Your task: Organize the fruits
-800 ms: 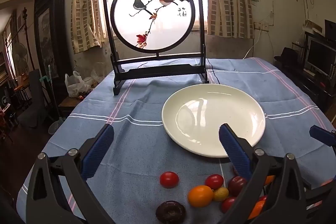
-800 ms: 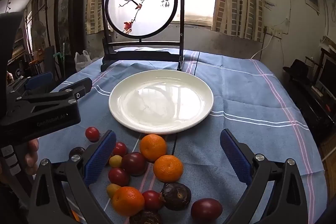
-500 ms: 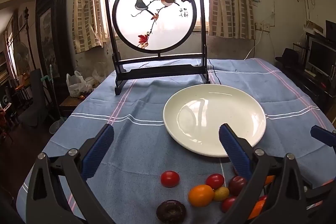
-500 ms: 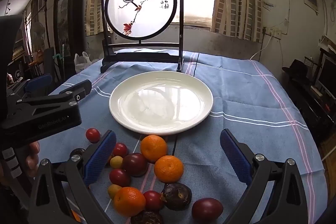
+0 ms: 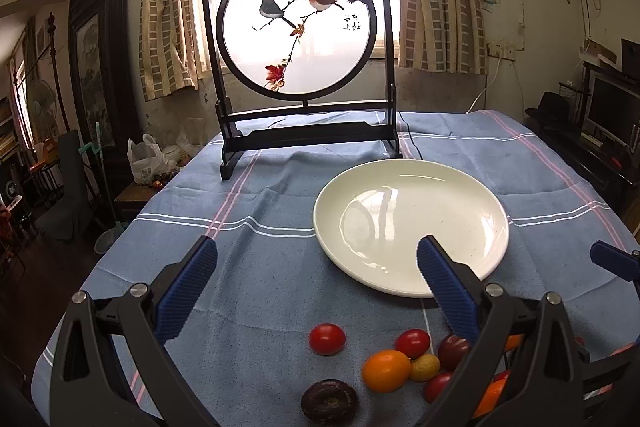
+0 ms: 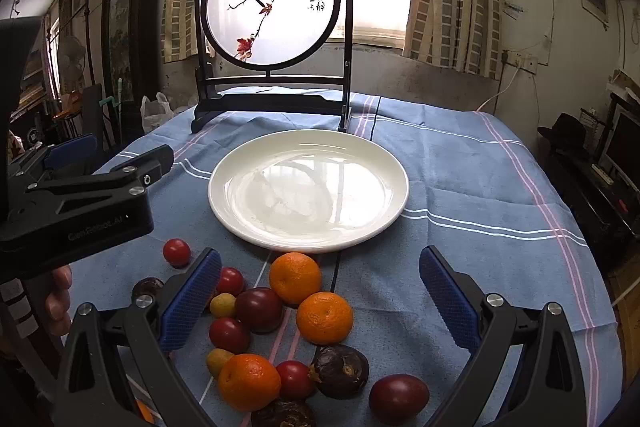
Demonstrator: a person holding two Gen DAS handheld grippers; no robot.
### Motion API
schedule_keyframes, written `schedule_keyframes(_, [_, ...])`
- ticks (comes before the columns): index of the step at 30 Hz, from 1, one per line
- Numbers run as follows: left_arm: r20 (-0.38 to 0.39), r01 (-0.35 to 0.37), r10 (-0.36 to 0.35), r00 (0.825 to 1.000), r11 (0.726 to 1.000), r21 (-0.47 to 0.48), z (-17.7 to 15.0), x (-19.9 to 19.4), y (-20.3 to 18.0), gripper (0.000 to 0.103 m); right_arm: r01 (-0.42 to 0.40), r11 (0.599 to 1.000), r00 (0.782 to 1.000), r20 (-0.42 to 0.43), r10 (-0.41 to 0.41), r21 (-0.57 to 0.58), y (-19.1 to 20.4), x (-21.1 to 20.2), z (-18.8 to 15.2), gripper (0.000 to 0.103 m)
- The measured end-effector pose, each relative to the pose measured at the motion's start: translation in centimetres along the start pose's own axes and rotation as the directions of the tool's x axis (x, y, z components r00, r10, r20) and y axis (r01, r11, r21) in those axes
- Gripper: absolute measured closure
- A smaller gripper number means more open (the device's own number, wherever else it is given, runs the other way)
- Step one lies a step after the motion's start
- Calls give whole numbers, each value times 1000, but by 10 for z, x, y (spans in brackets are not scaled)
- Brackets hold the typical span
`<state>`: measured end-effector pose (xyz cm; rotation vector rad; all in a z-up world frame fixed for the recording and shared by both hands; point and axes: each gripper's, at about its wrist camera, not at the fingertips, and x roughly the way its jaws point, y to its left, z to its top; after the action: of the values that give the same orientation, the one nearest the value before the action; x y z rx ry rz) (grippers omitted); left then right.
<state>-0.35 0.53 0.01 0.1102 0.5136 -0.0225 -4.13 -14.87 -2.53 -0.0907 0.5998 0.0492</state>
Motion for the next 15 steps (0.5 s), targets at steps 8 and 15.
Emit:
schedule_keyframes(8, [-8, -2, 1, 1000, 1000, -3, -2, 5, 2, 5, 13, 1000, 1000, -3, -13, -8, 2, 1, 1, 4])
schedule_keyframes(15, [3, 3, -3, 1000, 1000, 4, -4, 2, -1, 5, 24, 1000, 1000, 7, -24, -11, 0, -3, 0, 4])
